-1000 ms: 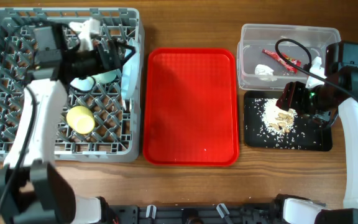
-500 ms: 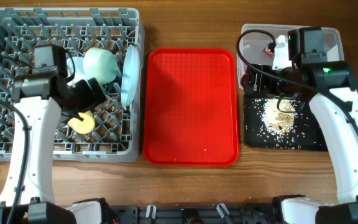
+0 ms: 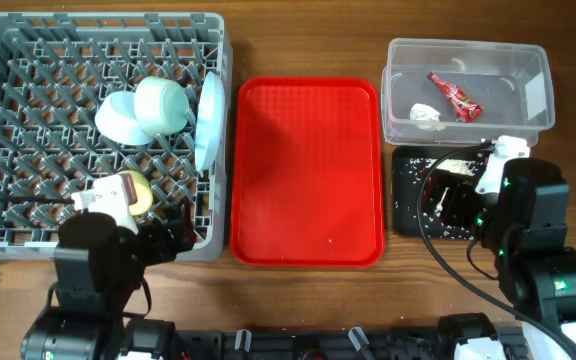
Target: Sort waste into correct bins and load items into the dishwasher rack
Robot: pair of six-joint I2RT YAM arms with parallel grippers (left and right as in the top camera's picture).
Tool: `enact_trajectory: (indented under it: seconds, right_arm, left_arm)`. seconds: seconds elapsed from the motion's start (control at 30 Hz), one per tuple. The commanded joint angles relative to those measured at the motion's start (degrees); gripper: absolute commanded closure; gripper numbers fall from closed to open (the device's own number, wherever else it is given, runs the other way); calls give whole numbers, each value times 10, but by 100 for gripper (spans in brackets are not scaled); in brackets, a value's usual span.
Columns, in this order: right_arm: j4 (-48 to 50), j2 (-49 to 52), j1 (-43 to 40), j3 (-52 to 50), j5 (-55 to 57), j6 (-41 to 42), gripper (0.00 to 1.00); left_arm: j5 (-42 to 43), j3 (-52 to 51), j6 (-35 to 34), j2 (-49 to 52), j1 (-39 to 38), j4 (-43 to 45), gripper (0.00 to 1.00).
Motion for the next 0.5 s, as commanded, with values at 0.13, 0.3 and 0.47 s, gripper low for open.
enact_trajectory:
  seconds: [0.13, 0.3, 0.47]
  right_arm:
    - [0, 59, -1, -6, 19, 10, 0]
    - [2, 148, -1, -7, 19, 10, 0]
    - [2, 114, 0, -12, 19, 9, 0]
  left_arm:
    - [-8, -6, 9, -3, -3, -2, 0]
    - [-8, -6, 9, -3, -3, -2, 0]
    - [-8, -6, 9, -3, -3, -2, 0]
